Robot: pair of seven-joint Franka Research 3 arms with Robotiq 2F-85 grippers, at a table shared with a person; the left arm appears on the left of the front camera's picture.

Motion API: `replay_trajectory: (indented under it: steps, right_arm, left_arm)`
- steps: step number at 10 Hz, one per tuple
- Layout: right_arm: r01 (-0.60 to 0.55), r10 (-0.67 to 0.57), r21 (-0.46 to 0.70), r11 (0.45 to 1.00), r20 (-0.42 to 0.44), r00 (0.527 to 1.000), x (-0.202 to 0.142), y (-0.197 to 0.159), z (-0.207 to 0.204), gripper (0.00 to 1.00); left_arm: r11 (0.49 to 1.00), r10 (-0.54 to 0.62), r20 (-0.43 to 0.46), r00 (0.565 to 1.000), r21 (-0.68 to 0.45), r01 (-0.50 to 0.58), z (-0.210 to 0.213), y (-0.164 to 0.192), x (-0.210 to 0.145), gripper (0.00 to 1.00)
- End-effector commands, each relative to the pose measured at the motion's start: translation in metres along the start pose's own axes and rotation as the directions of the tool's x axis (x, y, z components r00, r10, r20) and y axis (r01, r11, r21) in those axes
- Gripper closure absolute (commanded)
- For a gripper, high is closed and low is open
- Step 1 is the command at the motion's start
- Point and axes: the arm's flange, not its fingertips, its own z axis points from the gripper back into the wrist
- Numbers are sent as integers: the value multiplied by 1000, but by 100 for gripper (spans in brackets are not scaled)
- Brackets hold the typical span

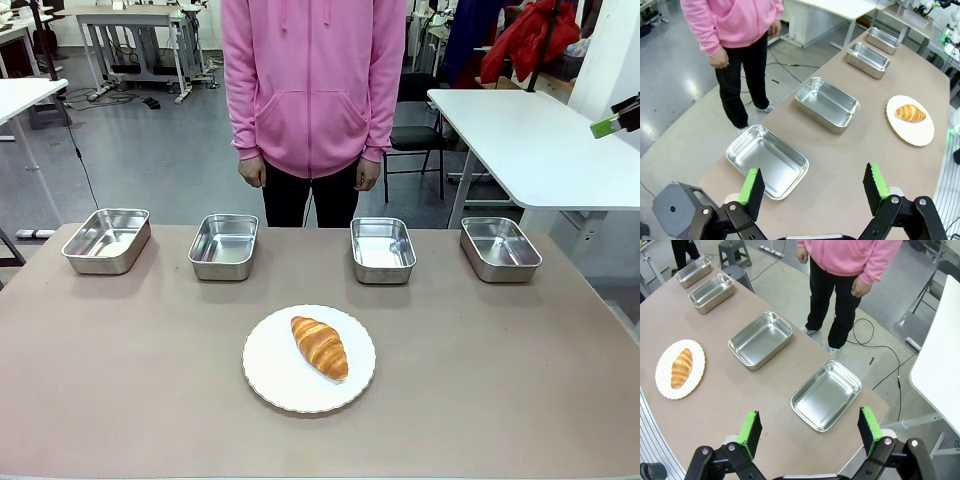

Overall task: Place the bread in the container.
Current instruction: Place the Butter Roll into the Airtight Container indicated by the human.

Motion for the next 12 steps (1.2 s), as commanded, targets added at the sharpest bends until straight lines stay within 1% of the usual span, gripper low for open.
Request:
replay_trajectory:
  steps: [1, 12]
  right_arm:
    - [-5, 4, 9, 1000, 18, 1000, 0, -1, 0, 0]
    - [-5, 4, 9, 1000, 18, 1000, 0, -1, 0, 0]
  left_arm:
    - [1000, -2, 6, 1000, -2, 2, -1, 0, 1, 0]
    - [1000, -2, 6, 1000, -2, 2, -1, 0, 1, 0]
